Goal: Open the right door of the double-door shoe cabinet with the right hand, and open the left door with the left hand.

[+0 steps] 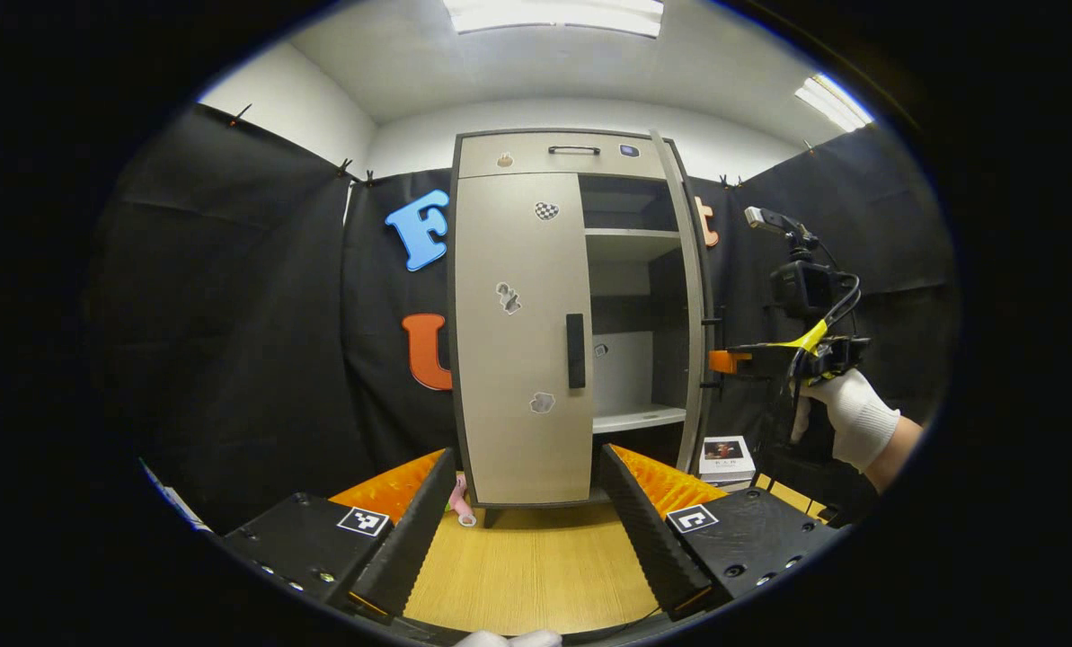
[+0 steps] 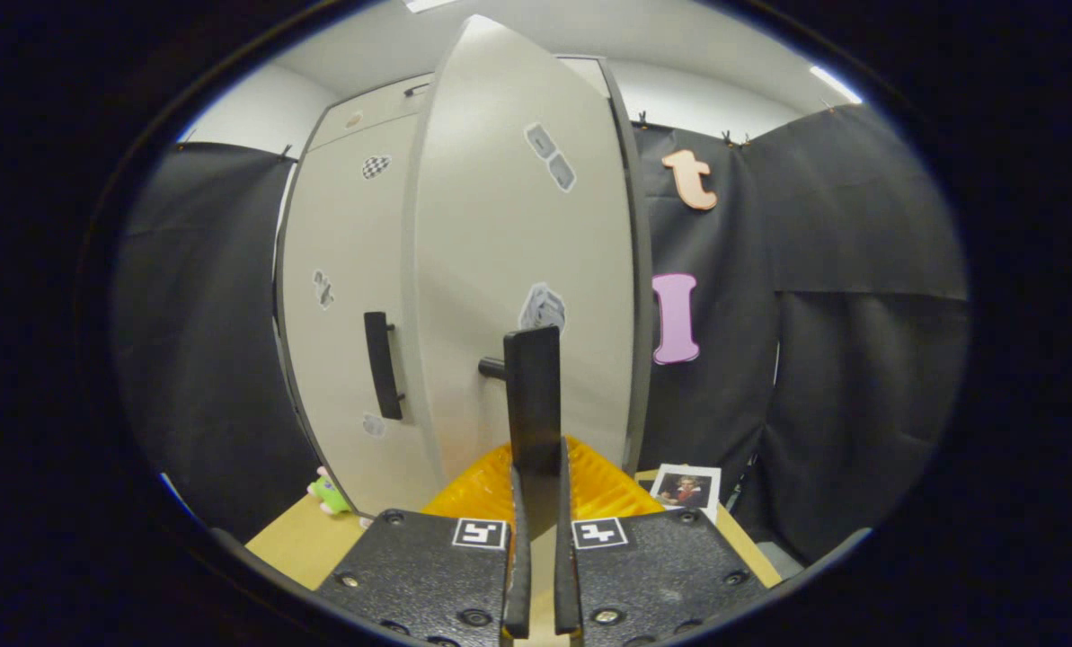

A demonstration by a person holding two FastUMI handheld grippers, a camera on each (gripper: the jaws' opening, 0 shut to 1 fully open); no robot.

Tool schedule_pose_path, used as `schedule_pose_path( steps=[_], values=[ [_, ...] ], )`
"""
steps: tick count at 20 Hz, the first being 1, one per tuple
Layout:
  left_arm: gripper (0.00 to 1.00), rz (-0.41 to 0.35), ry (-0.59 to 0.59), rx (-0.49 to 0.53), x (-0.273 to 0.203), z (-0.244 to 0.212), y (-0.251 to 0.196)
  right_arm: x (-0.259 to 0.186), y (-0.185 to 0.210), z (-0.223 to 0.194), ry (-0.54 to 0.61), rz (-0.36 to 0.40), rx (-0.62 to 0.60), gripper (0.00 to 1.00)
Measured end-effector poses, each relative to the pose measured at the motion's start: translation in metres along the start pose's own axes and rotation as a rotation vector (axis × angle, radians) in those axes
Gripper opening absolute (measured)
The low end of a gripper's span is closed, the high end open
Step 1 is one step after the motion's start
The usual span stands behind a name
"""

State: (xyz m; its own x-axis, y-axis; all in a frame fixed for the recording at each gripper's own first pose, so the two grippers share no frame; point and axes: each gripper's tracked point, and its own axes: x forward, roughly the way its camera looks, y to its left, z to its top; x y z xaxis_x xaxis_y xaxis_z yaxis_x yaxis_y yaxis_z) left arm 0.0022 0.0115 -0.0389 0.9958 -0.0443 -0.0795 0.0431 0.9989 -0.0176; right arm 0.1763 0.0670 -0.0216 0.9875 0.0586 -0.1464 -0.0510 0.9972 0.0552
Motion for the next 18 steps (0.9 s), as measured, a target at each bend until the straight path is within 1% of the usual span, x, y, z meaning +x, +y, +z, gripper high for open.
schedule_pose_path(
  steps=[3, 7, 10, 12, 13, 14, 16, 18],
  values=[
    [0.96, -0.019, 0.002, 0.002, 0.005, 0.0, -0.013, -0.001, -0.011, 0.0, -0.007, -0.04, 0.015, 0.11],
    [0.96, -0.037, 0.005, 0.004, 0.011, 0.001, -0.038, -0.001, -0.022, 0.001, -0.011, -0.059, 0.004, 0.05],
    [0.96, -0.035, 0.012, -0.011, 0.014, 0.002, -0.058, -0.003, -0.031, 0.003, -0.005, -0.051, -0.005, 0.04],
    [0.96, -0.038, 0.014, -0.025, 0.015, 0.004, -0.075, -0.003, -0.032, 0.002, 0.001, -0.03, 0.003, 0.04],
    [0.96, -0.031, 0.009, -0.027, 0.015, 0.007, -0.08, -0.003, -0.033, 0.002, -0.003, -0.021, 0.011, 0.01],
    [0.96, -0.025, 0.009, -0.034, 0.014, 0.01, -0.086, -0.002, -0.034, 0.003, -0.004, -0.015, 0.0, 0.04],
    [0.96, -0.014, 0.0, -0.041, 0.015, 0.013, -0.098, -0.001, -0.046, 0.004, -0.004, -0.023, -0.027, 0.04],
    [0.96, 0.007, 0.004, -0.027, 0.016, 0.014, -0.106, -0.001, -0.044, 0.004, -0.002, 0.013, -0.01, 0.04]
  ],
)
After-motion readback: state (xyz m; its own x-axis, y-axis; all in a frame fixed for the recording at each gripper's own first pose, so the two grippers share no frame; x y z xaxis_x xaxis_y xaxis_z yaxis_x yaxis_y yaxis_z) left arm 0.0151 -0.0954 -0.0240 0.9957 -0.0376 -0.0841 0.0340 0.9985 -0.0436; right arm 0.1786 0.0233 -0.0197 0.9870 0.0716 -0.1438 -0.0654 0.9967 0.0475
